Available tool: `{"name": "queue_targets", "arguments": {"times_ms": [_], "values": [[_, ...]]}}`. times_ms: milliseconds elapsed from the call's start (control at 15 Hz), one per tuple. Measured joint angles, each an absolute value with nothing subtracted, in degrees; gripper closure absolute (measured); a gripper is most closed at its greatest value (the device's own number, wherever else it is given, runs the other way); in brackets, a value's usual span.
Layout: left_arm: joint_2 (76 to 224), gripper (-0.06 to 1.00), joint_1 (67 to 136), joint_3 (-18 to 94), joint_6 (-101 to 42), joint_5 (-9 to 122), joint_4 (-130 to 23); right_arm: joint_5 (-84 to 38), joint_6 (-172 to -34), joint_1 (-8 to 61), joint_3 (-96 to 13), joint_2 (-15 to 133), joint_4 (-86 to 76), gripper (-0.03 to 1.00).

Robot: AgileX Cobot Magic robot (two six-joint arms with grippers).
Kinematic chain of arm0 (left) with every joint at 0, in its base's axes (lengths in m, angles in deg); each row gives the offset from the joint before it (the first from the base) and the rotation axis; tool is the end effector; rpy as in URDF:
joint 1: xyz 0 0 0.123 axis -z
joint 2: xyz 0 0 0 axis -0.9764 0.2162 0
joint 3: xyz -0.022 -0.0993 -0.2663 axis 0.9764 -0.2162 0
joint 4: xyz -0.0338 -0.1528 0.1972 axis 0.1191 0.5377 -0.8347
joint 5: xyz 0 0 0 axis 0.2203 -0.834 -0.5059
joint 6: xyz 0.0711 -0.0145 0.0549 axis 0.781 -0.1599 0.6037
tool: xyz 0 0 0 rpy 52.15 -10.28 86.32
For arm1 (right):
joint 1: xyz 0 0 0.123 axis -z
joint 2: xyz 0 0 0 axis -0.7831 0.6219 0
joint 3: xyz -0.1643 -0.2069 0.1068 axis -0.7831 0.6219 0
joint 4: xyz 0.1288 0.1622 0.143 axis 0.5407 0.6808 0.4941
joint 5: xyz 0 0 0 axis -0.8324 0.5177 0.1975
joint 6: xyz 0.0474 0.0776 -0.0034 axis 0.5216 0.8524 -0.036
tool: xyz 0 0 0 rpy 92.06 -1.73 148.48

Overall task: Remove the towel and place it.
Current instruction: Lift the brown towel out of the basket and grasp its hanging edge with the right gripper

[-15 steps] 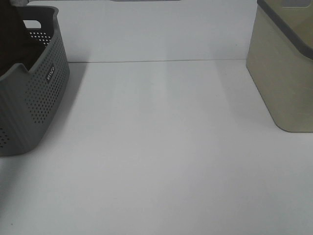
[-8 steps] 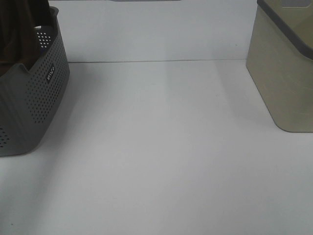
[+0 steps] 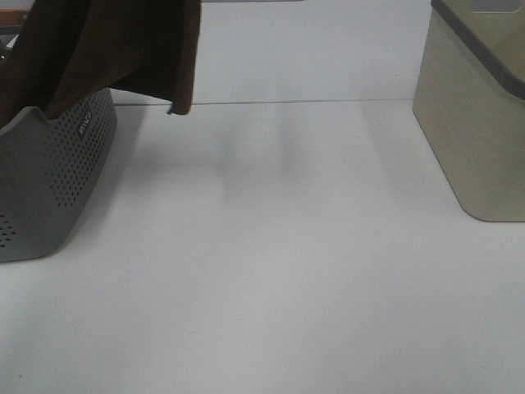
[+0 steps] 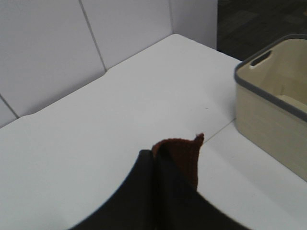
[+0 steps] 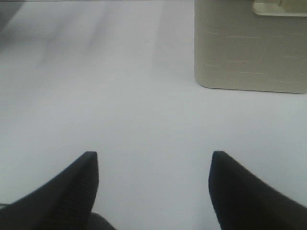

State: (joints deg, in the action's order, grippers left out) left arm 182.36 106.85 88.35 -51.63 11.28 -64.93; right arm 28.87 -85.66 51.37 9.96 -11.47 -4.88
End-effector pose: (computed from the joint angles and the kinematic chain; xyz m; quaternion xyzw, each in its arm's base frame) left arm 0.3529 -0.2008 0.4968 0.2862 0.7648 -0.1026 0.5680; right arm 0.0013 0.0115 0.2785 -0.0430 0.8633 0.0495 0.5005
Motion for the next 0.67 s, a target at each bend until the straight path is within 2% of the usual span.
{"name": "queue_targets", "arguments": {"times_ms": [200, 333, 467, 667], "values": [[182.4, 0.94, 114.1, 88.3, -51.6, 10.4, -64.9, 27.9, -85.8, 51.4, 10.0, -4.4, 0.2, 0.33], [182.8, 0.94, 118.4, 88.3, -51.6, 10.3, -64.9, 25.9, -90.5, 51.4, 9.7, 4.8, 5.4, 0.33], [182.9, 0.94, 119.1, 88.3, -51.6, 10.3, -64.8, 25.4, -93.6, 51.4, 9.5, 8.6, 7.5, 0.33], [185.1, 0.94, 119.3, 88.3, -51.6, 9.5, -63.8, 19.6, -112.4, 51.4, 9.4, 25.9, 20.4, 0.33]]}}
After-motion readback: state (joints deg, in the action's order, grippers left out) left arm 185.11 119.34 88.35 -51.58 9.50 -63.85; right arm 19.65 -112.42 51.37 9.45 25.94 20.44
